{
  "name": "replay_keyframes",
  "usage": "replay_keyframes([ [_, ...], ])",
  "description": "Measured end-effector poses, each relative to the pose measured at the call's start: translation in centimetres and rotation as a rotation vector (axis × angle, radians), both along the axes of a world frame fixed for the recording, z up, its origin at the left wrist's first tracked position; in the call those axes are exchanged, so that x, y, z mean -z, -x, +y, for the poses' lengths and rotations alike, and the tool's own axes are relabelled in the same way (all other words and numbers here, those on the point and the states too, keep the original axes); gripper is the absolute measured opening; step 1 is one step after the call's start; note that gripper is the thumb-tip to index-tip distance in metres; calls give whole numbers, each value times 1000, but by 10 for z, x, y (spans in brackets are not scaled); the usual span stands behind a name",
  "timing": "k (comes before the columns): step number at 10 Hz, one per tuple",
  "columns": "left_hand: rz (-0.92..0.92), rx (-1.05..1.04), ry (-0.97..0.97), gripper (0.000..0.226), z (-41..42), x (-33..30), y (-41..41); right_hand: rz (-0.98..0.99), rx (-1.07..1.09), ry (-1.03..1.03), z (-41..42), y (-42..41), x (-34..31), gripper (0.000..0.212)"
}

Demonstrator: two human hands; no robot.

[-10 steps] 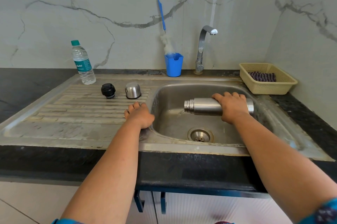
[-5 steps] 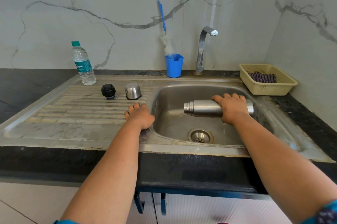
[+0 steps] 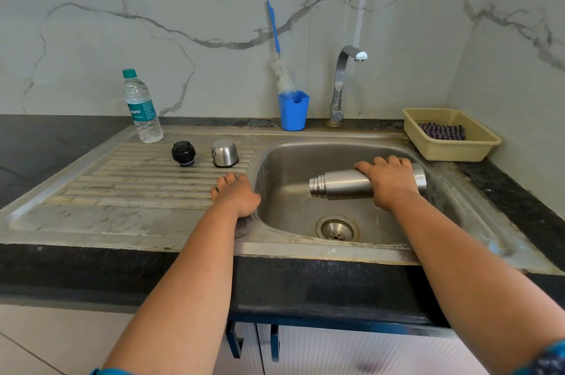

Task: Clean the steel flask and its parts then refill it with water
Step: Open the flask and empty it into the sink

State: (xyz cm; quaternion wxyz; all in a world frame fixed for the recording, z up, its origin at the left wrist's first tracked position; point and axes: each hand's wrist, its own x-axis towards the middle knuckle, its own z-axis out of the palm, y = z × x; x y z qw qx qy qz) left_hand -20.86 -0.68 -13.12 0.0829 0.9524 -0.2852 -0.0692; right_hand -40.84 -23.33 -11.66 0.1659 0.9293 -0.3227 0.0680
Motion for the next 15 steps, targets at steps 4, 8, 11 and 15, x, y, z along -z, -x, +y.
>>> replay_keyframes([
  [4,7,7,-2,68,1,-2,1,24,-49,38,2,-2,-1,68],
  [8,9,8,-7,68,1,-2,2,61,-101,133,8,-4,-3,64],
  [11,6,6,-8,67,1,-2,2,-14,-48,171,14,-4,-6,64],
  [15,5,2,-9,69,0,-2,1,-9,12,87,12,-6,-3,66],
])
